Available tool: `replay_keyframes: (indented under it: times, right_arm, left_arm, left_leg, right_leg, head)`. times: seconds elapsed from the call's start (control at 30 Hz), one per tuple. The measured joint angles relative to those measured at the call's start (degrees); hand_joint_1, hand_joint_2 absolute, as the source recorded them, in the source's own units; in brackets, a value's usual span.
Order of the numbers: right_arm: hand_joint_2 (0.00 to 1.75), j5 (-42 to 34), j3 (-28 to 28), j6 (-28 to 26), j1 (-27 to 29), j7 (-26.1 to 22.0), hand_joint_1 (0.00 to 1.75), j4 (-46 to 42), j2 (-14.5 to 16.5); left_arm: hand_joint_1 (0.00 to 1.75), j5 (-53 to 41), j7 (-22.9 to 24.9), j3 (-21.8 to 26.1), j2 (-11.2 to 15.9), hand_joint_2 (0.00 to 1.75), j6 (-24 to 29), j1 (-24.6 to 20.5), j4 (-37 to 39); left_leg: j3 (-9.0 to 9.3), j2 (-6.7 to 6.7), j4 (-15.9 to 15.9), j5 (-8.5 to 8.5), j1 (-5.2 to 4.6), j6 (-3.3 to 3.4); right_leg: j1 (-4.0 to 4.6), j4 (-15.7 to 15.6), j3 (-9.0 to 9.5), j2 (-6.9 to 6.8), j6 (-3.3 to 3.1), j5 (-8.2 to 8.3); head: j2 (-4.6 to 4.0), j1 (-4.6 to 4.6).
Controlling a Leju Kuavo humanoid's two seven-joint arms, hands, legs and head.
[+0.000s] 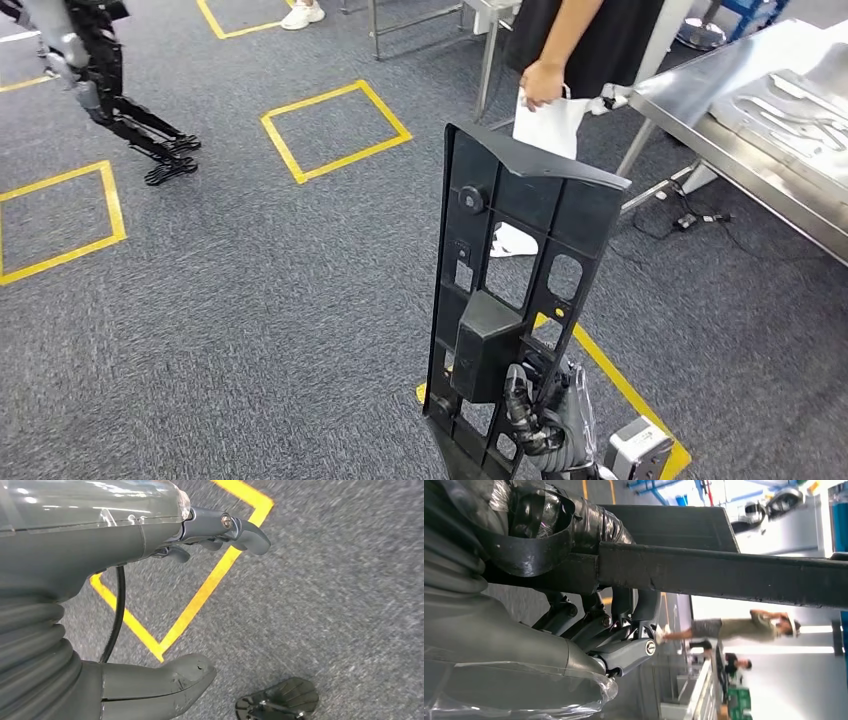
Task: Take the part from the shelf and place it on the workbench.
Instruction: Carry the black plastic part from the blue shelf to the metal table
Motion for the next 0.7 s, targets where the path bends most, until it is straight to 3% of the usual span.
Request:
replay_keyframes:
  times: [0.07, 0.13, 0.17, 0.23, 0.27, 0.3, 0.33, 0.37, 0.43, 0.5, 0.57, 0.6, 0.63, 0.7]
  right_arm:
    - [1.75, 0.1, 0.1, -0.1, 0.0, 0.1, 1.75, 0.0, 0.0]
    - [1.75, 0.3, 0.2, -0.3, -0.1, 0.1, 1.75, 0.1, -0.1]
    - [1.75, 0.4, 0.4, -0.4, -0.3, 0.1, 1.75, 0.1, -0.1]
    - [1.75, 0.5, 0.7, -0.7, -0.7, 0.2, 1.75, 0.5, -0.1]
    - [1.75, 0.5, 0.9, -0.9, -0.7, 0.2, 1.75, 0.7, -0.1]
    - [1.75, 0.6, 1.0, -1.0, -0.8, 0.2, 1.75, 0.9, -0.1]
    - [1.75, 0.6, 1.1, -1.0, -0.8, 0.2, 1.75, 1.1, -0.1]
    - [1.75, 0.6, 1.3, -1.1, -0.8, 0.2, 1.75, 1.3, -0.1]
    - [1.75, 0.7, 1.6, -1.1, -1.1, 0.3, 1.75, 1.6, -0.1]
    - [1.75, 0.8, 1.8, -1.3, -1.4, 0.3, 1.75, 1.8, -0.1]
    - [1.75, 0.9, 1.9, -1.6, -1.5, 0.3, 1.75, 1.9, -0.1]
    - [1.75, 0.9, 1.9, -1.8, -1.4, 0.3, 1.75, 1.9, -0.2]
    - [1.75, 0.9, 1.9, -1.9, -1.5, 0.3, 1.75, 1.9, -0.2]
    - [1.75, 0.9, 1.9, -2.0, -1.7, 0.3, 1.75, 1.9, -0.4]
  left_arm:
    - [0.00, -0.1, -0.1, 0.0, 0.1, 1.75, 0.0, -0.2, 0.2]
    - [0.00, -0.2, -0.1, 0.0, 0.2, 1.75, 0.0, -0.3, 0.4]
    - [0.00, -0.3, -0.2, 0.1, 0.3, 1.75, 0.0, -0.3, 0.5]
    - [0.00, -0.3, -0.2, 0.2, 0.5, 1.75, -0.1, -0.2, 0.9]
    - [0.00, -0.3, -0.2, 0.2, 0.6, 1.75, -0.1, -0.1, 1.1]
    - [0.00, -0.3, -0.2, 0.3, 0.7, 1.75, -0.1, 0.0, 1.3]
    - [0.00, -0.4, -0.2, 0.4, 0.8, 1.75, -0.1, 0.1, 1.4]
    - [0.00, -0.4, -0.2, 0.5, 1.0, 1.75, -0.1, 0.1, 1.5]
    - [0.00, -0.4, -0.2, 0.8, 1.2, 1.75, -0.1, 0.1, 1.7]
    - [0.00, -0.5, -0.3, 1.0, 1.4, 1.75, -0.1, 0.0, 1.9]
    - [0.00, -0.5, -0.3, 1.1, 1.5, 1.75, -0.1, -0.1, 2.1]
    - [0.00, -0.6, -0.3, 1.1, 1.5, 1.75, -0.1, -0.2, 2.2]
    - [0.00, -0.6, -0.3, 1.1, 1.5, 1.75, -0.1, -0.3, 2.3]
    - [0.00, -0.6, -0.3, 1.2, 1.5, 1.75, 0.0, -0.3, 2.5]
  left_leg:
    - [0.41, 0.94, -0.2, -0.32, -0.02, -0.65]
    - [0.18, -0.58, 1.3, -1.70, 0.21, -1.12]
    - [-0.82, -2.12, 3.7, -3.15, 0.33, -1.21]
    - [-4.60, -4.84, 11.4, -6.71, 0.35, -1.16]
    - [-6.52, -5.30, 14.8, -7.71, 0.32, -1.10]
    - [-7.75, -5.50, 16.5, -7.62, 0.28, -0.98]
    - [-7.93, -5.65, 16.0, -6.30, 0.25, -0.79]
    - [-7.08, -6.02, 13.3, -4.01, 0.21, -0.51]
    - [-4.25, -8.52, 5.6, 0.08, 0.19, 0.09]
    - [-2.60, -10.57, 1.6, 1.23, 0.06, 0.33]
    - [-2.20, -9.93, 1.0, 1.19, -0.06, 0.55]
    - [-1.97, -9.19, 0.5, 1.36, 0.04, 0.84]
    - [-1.72, -8.41, 0.0, 1.57, 0.21, 1.18]
    - [-1.32, -6.70, -0.7, 1.81, 0.37, 1.68]
  right_leg:
    - [0.14, -0.2, 0.00, 1.33, -0.82, 0.03]
    - [-0.06, -0.7, 0.41, 2.52, -1.67, 0.19]
    - [-0.19, -0.9, 0.63, 3.10, -2.09, 0.26]
    - [0.02, -1.0, 0.76, 4.34, -2.63, 0.17]
    - [0.19, -0.9, 0.81, 5.14, -2.76, 0.11]
    - [0.37, -0.9, 0.89, 5.99, -2.84, 0.05]
    - [0.53, -0.8, 1.00, 6.84, -2.89, 0.00]
    - [0.64, -0.7, 1.14, 7.70, -2.90, -0.08]
    - [0.73, -0.3, 1.22, 9.23, -2.71, -0.31]
    - [0.47, -0.1, 0.84, 10.69, -2.17, -0.37]
    - [0.17, -0.2, 0.50, 12.12, -1.40, -0.15]
    - [0.23, -0.1, 0.41, 12.09, -1.08, -0.23]
    - [0.39, 0.7, 0.01, 11.06, -0.79, -0.81]
    - [0.52, 5.6, -2.39, 7.21, -0.34, -3.64]
  head:
    - [0.00, -0.01]
    - [0.00, -0.01]
    - [0.00, -0.02]
    - [0.00, -0.02]
    - [0.00, -0.02]
    - [0.00, -0.02]
    - [0.00, -0.02]
    - [0.00, -0.02]
    - [0.00, -0.01]
    - [0.00, -0.02]
    - [0.00, -0.03]
    - [0.00, -0.02]
    - [0.00, -0.01]
    - [0.00, 0.03]
